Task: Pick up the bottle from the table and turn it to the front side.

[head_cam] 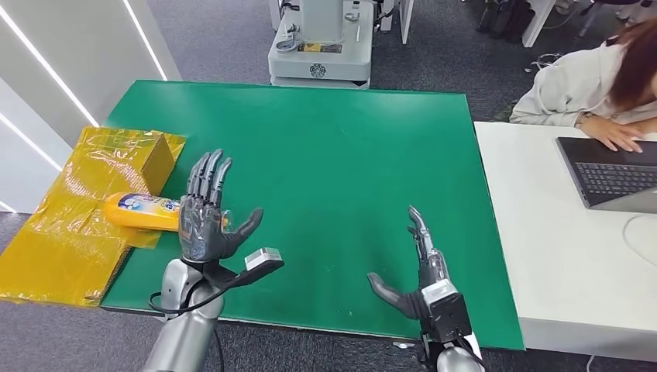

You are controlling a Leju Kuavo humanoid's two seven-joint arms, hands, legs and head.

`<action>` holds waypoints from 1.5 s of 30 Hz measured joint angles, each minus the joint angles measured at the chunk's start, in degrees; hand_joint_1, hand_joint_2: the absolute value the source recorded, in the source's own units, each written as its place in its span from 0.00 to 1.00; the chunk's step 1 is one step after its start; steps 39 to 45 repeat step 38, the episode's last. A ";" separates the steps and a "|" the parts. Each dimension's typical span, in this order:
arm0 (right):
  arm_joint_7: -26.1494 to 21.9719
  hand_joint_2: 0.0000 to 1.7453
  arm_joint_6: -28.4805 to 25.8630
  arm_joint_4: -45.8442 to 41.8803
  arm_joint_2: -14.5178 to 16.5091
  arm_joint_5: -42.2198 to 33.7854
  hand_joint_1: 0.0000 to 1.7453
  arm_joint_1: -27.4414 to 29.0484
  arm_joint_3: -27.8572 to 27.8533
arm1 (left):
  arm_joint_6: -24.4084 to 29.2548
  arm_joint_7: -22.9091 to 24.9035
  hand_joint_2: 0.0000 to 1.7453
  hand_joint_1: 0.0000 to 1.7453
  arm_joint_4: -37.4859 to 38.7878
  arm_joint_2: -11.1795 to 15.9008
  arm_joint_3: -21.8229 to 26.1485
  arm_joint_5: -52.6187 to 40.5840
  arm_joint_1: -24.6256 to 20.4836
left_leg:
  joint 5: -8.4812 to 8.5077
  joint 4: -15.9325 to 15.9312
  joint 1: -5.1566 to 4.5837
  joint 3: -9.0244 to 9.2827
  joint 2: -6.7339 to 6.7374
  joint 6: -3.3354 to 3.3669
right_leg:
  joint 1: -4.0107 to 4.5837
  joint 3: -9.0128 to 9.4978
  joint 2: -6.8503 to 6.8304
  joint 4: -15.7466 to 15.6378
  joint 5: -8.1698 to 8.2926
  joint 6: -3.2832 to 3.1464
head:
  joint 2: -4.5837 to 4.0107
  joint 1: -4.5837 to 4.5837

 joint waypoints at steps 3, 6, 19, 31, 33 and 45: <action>-1.05 1.00 -1.74 -0.36 0.00 -1.56 0.00 1.84 -0.05 | -0.66 0.06 1.00 0.00 -3.25 0.17 -3.20 11.69 1.63 | 0.00 -0.01 0.00 0.00 -0.03 0.00 | 0.00 -0.01 -0.03 -0.01 -0.02 0.01 | 0.00 0.01; -2.66 1.00 -3.69 -1.85 -0.01 -4.07 0.00 4.42 -0.54 | -6.91 1.60 1.00 0.00 -3.23 1.55 -9.22 32.00 3.03 | 0.00 -0.01 0.00 -0.01 -0.03 0.00 | 0.00 0.00 -0.06 -0.01 -0.03 0.02 | 0.00 0.01; -2.99 1.00 -9.46 -9.05 -0.56 -9.39 0.00 12.20 -1.09 | -21.19 5.90 1.00 0.00 0.56 8.13 -26.54 60.47 5.91 | -0.05 -0.01 -0.01 -0.03 0.01 0.06 | 0.00 -0.01 -0.02 -0.02 -0.03 0.03 | 0.00 0.01; -3.14 1.00 -10.80 -11.95 -0.90 -10.70 0.00 14.95 -1.09 | -27.21 8.23 1.00 0.00 1.02 10.44 -28.22 64.69 7.38 | -0.05 -0.01 -0.01 -0.03 0.01 0.06 | 0.00 0.00 -0.02 -0.01 -0.03 0.03 | 0.01 0.01; -3.09 1.00 -10.55 -12.25 -0.89 -10.67 0.00 14.97 -1.09 | -27.31 8.26 1.00 0.00 1.02 10.65 -28.23 64.79 7.43 | -0.04 -0.01 -0.01 -0.03 0.01 0.06 | 0.00 0.01 -0.02 -0.01 -0.03 0.03 | 0.00 0.01; -2.98 1.00 -9.68 -12.51 -0.88 -10.43 0.00 14.92 -1.09 | -27.35 8.27 1.00 0.00 0.99 10.99 -28.23 64.80 7.58 | -0.04 -0.01 -0.01 -0.02 0.00 0.06 | 0.00 0.02 -0.03 -0.01 -0.03 0.03 | 0.00 0.01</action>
